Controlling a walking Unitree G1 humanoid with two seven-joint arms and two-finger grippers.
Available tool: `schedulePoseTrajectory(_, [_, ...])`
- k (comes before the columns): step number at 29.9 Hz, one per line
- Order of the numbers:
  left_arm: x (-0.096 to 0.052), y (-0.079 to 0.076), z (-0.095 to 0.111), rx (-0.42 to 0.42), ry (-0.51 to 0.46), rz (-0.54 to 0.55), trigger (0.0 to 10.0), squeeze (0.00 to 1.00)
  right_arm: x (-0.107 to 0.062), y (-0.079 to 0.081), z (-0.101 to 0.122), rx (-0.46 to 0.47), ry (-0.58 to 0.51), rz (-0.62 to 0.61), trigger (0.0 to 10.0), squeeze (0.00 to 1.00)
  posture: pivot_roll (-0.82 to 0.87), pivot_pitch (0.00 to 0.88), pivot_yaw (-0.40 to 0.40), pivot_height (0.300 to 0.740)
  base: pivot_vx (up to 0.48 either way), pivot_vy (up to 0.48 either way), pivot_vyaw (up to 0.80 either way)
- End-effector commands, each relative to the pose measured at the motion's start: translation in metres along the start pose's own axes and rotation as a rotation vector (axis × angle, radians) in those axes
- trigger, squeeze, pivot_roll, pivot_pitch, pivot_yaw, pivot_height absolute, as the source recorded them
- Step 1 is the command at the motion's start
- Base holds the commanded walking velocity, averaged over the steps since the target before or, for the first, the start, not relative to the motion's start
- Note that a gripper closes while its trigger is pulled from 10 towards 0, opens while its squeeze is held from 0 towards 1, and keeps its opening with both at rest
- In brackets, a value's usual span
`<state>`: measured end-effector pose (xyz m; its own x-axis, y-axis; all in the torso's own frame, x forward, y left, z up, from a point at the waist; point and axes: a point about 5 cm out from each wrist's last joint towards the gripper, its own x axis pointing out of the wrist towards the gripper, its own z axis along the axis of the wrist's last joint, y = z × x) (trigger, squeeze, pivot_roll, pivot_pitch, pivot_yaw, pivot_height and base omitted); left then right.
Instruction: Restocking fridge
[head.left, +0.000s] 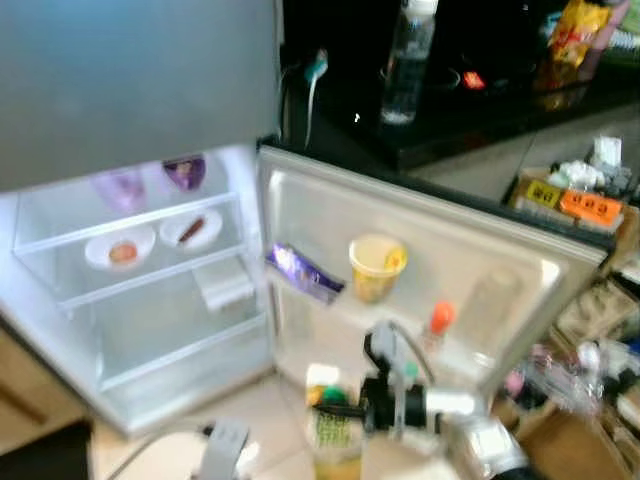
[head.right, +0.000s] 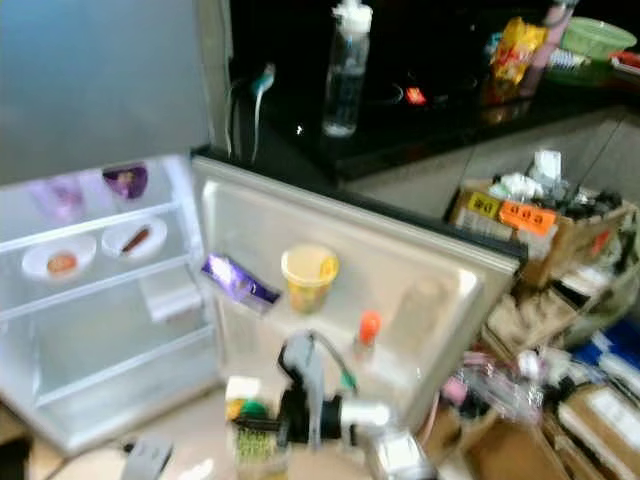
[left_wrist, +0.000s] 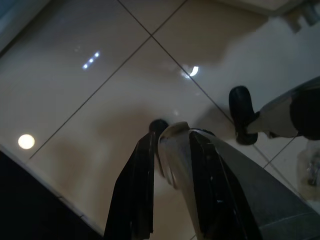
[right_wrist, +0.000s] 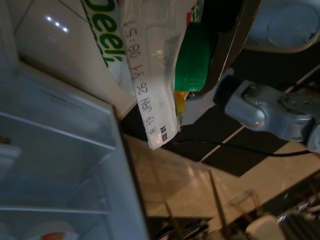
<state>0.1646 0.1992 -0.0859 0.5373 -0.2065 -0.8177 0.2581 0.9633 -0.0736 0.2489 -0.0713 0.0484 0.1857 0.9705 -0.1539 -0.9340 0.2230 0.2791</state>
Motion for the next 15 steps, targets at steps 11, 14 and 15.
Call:
schedulePoseTrajectory(11, [-0.001, 0.009, 0.014, -0.007, -0.080, 0.040, 10.0, 0.00, 0.001, -0.006, 0.006, -0.043, -0.017, -0.089, 10.0, 0.00, -0.06, 0.000, -0.020, 0.740, 0.000, 0.000, 0.00])
schedulePoseTrajectory(14, [-0.003, 0.019, 0.026, -0.054, -0.152, 0.076, 10.0, 0.00, 0.006, -0.010, 0.012, -0.070, -0.029, -0.134, 10.0, 0.00, -0.06, 0.000, -0.023, 0.740, 0.000, 0.000, 0.00])
schedulePoseTrajectory(15, [-0.005, 0.024, 0.031, -0.058, -0.178, 0.094, 10.0, 0.00, 0.008, -0.011, 0.015, -0.073, -0.044, -0.140, 10.0, 0.00, -0.05, 0.000, -0.023, 0.740, 0.000, 0.000, 0.00])
